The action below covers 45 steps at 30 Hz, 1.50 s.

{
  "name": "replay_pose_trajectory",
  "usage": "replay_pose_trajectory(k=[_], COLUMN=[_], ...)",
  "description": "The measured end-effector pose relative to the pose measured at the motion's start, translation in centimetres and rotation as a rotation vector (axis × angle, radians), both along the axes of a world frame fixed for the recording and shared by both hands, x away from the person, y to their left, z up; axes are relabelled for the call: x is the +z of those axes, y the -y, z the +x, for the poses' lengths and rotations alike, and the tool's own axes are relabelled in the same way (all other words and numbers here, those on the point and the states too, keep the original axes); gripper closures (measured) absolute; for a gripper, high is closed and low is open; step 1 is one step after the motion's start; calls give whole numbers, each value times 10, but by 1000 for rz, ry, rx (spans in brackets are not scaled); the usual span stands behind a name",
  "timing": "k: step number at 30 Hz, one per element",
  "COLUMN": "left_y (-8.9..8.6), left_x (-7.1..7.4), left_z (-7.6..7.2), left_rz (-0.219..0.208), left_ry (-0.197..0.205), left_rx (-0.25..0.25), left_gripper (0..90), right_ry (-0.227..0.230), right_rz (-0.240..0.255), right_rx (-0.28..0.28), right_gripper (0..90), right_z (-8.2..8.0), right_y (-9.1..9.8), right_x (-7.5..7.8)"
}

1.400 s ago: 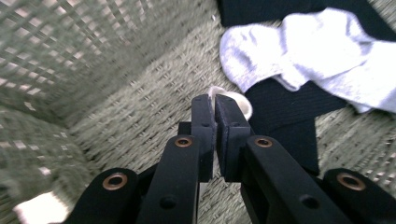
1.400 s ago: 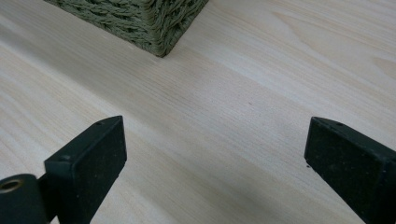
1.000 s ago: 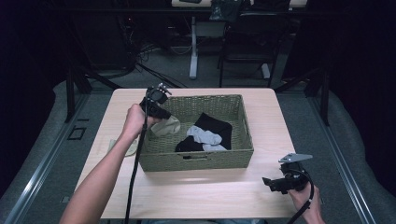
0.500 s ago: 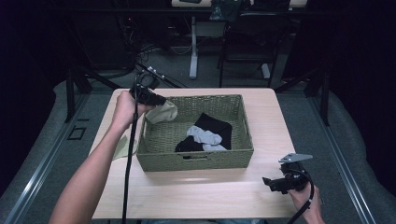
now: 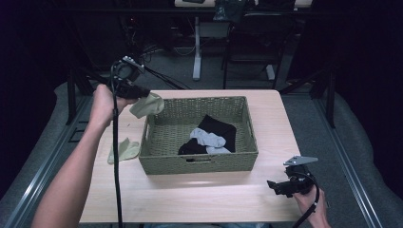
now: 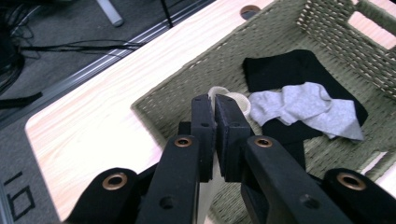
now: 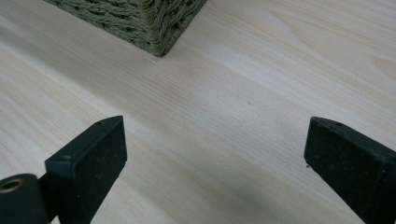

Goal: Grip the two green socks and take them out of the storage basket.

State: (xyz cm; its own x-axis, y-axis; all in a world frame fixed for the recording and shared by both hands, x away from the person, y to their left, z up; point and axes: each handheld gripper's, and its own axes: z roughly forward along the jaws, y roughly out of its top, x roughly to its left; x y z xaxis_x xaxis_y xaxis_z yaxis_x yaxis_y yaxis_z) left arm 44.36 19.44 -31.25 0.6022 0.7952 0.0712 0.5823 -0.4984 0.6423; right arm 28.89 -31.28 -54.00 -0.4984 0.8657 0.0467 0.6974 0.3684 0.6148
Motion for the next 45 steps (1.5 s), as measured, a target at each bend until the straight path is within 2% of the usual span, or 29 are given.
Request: replay_pose_trajectory(k=[7, 9, 16, 21, 29, 45], left_y=[-35, -47, -84, -101, -110, -101], left_x=[-9, -15, -41, -61, -98, -174], left_z=[-7, -9, -16, -18, -14, 3], left_rz=[-5, -1, -38, -45, -45, -47], left_ry=[-4, -13, -51, -83, -137, -255], left_rx=[74, 103, 176, 220, 261, 302], left_gripper=[869, 869, 869, 869, 868, 866], right_ry=[1, 2, -1, -4, -5, -3], right_rz=[-2, -3, -7, -5, -3, -1], right_rx=[-3, -3, -4, -4, -4, -3], right_gripper=[54, 54, 54, 54, 55, 56], right_z=[0, 0, 0, 0, 0, 0], right_y=[0, 0, -1, -1, -1, 0], right_x=[0, 0, 0, 0, -1, 0])
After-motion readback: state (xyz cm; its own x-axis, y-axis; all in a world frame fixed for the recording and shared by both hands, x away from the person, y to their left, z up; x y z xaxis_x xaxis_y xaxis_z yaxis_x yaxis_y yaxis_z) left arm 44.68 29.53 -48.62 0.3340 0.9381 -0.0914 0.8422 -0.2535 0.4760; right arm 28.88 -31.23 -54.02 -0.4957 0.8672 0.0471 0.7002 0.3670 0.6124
